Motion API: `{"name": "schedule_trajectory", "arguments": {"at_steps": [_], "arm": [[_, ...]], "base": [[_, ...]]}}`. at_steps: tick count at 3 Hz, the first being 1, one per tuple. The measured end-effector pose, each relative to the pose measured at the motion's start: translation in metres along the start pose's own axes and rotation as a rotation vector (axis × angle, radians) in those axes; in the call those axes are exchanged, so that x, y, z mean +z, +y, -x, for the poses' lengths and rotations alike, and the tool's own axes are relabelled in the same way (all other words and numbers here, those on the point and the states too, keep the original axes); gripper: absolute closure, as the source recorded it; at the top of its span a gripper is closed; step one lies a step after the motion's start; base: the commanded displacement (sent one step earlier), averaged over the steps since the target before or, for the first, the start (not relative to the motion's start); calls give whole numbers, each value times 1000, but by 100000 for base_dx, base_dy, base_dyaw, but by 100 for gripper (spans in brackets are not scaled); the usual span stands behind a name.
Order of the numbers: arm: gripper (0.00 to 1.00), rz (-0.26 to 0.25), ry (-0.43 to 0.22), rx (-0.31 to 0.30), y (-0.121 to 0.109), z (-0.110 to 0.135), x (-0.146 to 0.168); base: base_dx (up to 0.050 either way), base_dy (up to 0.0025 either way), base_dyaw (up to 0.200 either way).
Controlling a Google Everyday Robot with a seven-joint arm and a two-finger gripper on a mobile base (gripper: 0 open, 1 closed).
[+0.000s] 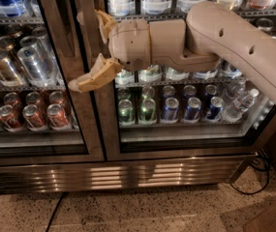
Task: Open right fridge door
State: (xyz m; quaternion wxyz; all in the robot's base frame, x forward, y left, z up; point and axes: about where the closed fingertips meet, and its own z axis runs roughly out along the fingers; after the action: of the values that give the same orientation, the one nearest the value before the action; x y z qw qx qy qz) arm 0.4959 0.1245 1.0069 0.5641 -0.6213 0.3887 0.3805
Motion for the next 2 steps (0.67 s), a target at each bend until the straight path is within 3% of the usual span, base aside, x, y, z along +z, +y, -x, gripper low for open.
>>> {"name": "schedule_trajectory", "arguments": {"at_steps": [2], "arm": [[64, 0, 0, 0, -7, -4, -7]], "base": [[0, 0, 0]]}}
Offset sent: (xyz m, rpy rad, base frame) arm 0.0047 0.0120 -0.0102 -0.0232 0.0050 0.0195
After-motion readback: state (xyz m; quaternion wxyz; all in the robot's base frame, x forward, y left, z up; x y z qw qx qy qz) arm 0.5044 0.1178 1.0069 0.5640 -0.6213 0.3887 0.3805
